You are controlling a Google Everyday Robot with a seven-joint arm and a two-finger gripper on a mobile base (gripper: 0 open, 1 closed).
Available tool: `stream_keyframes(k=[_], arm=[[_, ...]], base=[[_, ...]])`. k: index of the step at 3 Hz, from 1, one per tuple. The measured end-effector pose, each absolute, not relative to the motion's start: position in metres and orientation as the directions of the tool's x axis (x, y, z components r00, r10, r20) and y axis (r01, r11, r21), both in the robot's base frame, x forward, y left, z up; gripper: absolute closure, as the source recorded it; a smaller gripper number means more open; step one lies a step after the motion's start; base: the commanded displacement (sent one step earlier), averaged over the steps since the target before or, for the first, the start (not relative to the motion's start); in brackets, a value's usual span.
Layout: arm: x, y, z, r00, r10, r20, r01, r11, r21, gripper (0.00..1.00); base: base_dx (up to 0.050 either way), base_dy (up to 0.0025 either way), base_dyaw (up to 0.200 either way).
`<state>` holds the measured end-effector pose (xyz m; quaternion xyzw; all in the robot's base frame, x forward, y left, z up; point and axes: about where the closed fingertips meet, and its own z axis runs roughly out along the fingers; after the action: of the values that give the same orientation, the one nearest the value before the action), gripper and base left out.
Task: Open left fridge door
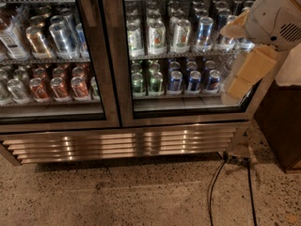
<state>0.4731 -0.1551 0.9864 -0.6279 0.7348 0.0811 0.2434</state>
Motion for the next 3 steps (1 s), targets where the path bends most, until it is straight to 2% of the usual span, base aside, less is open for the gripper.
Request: stream_keyframes(k=[1,2,3], arm=[[0.497,-0.142,0.983,0.045,-0.729,-0.683,-0.974,0.120,-0.191,0.00],[0.497,-0.149,0.978,0.056,-0.463,-0.885,-0.988,0.101,-0.116,0.00],[0.494,-0.133,0.984,0.052,-0.322,-0.945,-0.996,0.054,-0.073,0.00]], base=[[0.000,0.00000,0.000],[0.000,0.00000,0.000],[0.000,0.00000,0.000]])
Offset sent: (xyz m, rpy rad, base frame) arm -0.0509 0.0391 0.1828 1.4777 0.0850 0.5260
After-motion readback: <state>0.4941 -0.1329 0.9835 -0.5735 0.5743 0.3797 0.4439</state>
